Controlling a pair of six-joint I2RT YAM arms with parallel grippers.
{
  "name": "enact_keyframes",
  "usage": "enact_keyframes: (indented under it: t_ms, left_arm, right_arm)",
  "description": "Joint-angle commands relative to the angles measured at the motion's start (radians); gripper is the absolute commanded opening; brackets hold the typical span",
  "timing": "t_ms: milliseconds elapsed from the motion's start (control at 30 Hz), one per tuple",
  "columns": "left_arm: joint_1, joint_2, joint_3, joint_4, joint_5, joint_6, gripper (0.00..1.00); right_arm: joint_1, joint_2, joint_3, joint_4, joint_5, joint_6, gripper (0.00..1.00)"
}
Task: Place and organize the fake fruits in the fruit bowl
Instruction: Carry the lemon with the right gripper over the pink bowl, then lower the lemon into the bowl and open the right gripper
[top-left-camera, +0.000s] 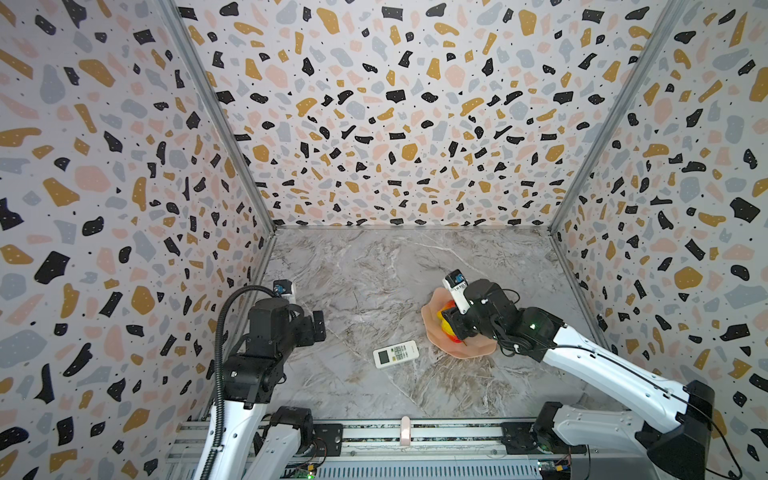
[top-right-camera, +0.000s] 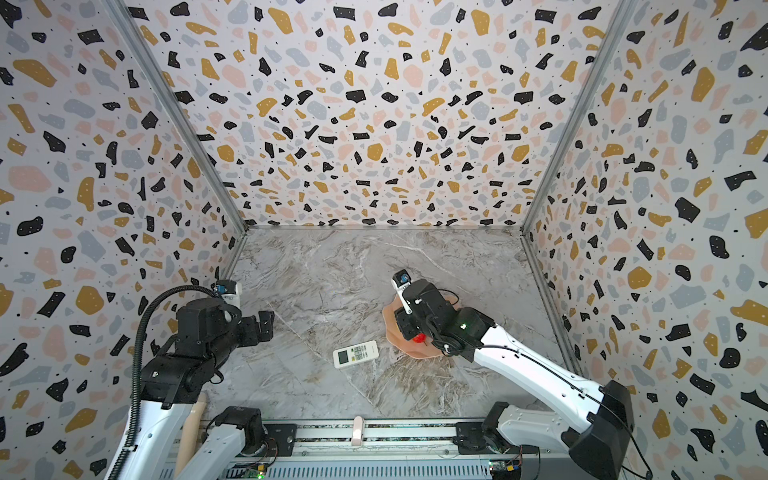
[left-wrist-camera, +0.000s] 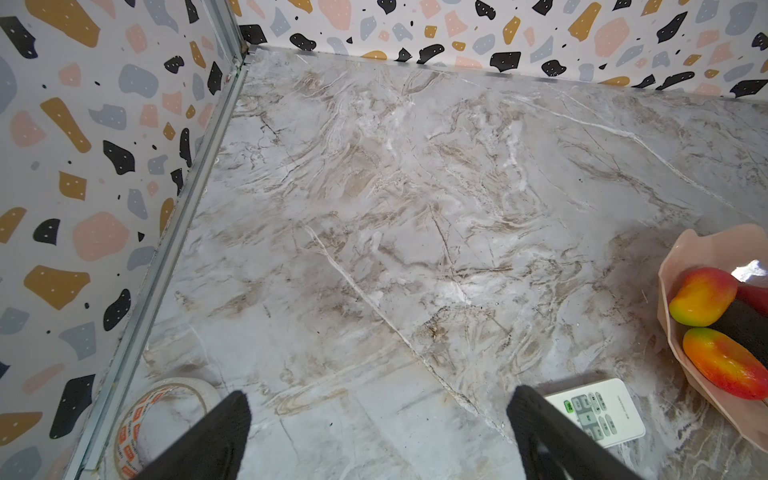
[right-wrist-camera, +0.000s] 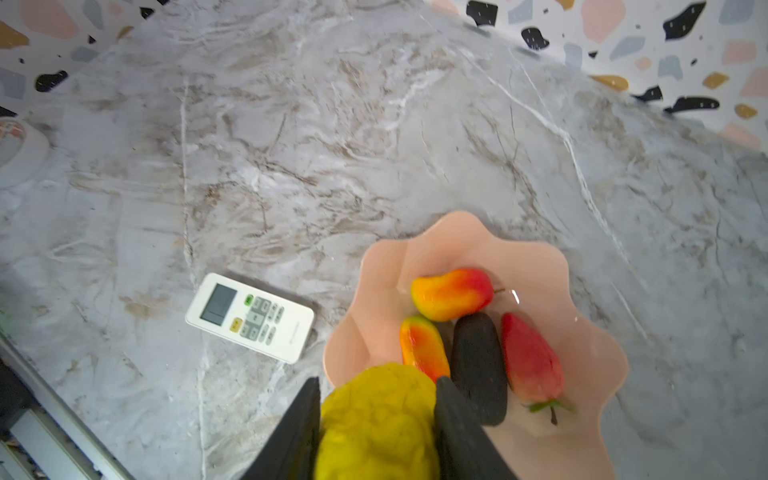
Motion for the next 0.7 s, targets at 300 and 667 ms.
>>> enact_keyframes:
  t_ms: [300, 667]
  left_arm:
    - [-0.002, 0.001, -0.006, 0.016, 0.013, 0.011, 1.0]
    - [-0.002, 0.0, -0.007, 0.015, 0.012, 0.011, 1.0]
  right_arm:
    - [-0.118, -0.031, -0.155, 0.069, -0.045, 0.028, 0.28]
    - [-0.127, 0.163, -0.144, 0.227, -0.109, 0.005, 0.26]
